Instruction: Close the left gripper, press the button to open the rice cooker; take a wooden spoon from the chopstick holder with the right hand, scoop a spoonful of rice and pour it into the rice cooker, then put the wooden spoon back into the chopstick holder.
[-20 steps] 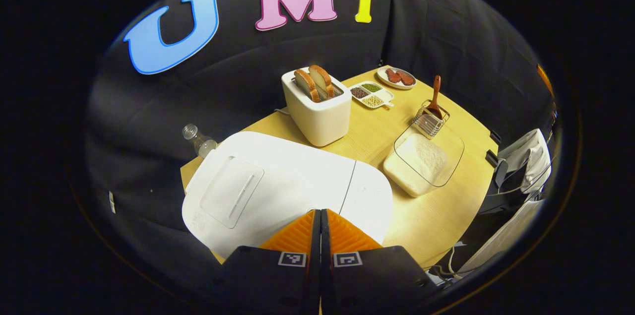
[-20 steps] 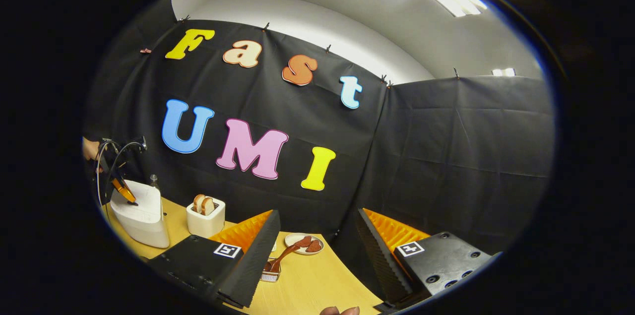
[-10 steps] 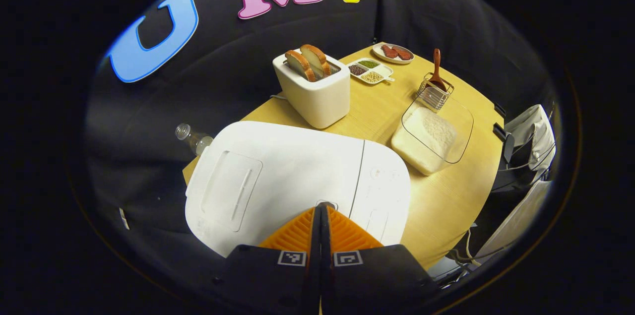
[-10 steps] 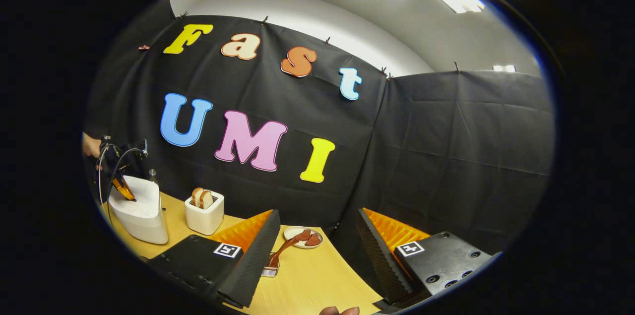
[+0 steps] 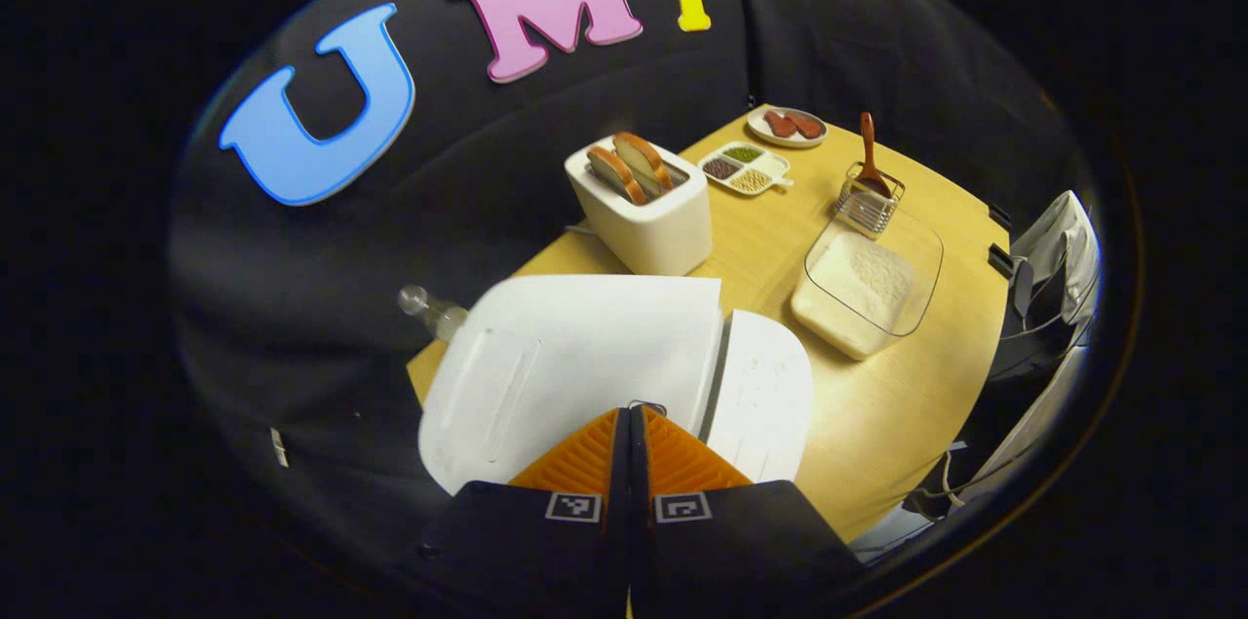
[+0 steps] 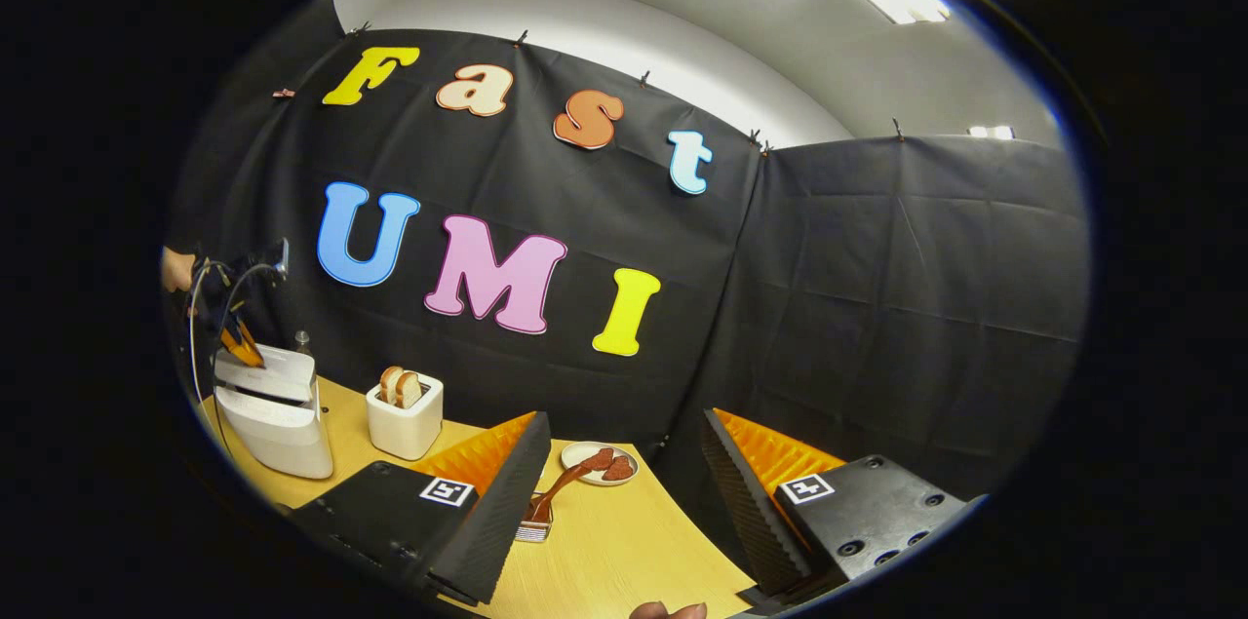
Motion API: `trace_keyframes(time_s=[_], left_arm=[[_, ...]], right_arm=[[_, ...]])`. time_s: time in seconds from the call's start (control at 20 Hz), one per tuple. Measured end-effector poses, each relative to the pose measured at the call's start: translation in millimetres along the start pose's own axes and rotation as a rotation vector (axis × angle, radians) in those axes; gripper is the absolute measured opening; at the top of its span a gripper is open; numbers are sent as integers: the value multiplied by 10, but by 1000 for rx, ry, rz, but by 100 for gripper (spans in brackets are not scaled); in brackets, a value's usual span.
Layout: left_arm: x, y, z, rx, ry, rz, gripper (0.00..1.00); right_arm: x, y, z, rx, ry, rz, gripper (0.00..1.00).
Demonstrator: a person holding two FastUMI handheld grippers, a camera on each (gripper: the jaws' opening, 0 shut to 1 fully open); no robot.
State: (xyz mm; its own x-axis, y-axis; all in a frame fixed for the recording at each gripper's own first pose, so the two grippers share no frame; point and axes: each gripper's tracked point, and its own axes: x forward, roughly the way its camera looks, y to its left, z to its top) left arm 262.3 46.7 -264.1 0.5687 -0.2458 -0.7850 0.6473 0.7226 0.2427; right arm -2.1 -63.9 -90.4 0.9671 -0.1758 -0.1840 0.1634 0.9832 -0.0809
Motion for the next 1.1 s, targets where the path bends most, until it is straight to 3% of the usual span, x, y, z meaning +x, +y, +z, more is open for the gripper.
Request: trace_keyframes(time_s=[0.25,0.35,0.4,0.45,0.5,0.6,0.7,0.8,1.1], left_arm=[[-700,783,732,24,-348,405,7],[-1043,929,828,-24,-465,515,46],[-1195,938,877,-47,-519,552,43],[-1317,930,892,-68,-565,587,59],[-1437,879,919,-85,-623,611,67],[-1660,731,962,-115,-710,643,100],[-1888,589,1010,-180,-788,659,96],[-1968,395,917,-256,-779,641,95],[-2387,-83,843,-419,-801,699,96]], right_arm=[[-31,2,-6,19,0,6,98],[-50,15,18,26,-8,14,97],[-53,20,19,26,-12,21,98],[-61,29,24,23,-17,28,97],[-46,35,30,20,-20,36,97],[-33,51,16,23,-24,52,97],[-1,73,-13,30,-20,71,97],[40,85,-24,28,-26,96,98],[285,158,-259,59,-8,210,98]])
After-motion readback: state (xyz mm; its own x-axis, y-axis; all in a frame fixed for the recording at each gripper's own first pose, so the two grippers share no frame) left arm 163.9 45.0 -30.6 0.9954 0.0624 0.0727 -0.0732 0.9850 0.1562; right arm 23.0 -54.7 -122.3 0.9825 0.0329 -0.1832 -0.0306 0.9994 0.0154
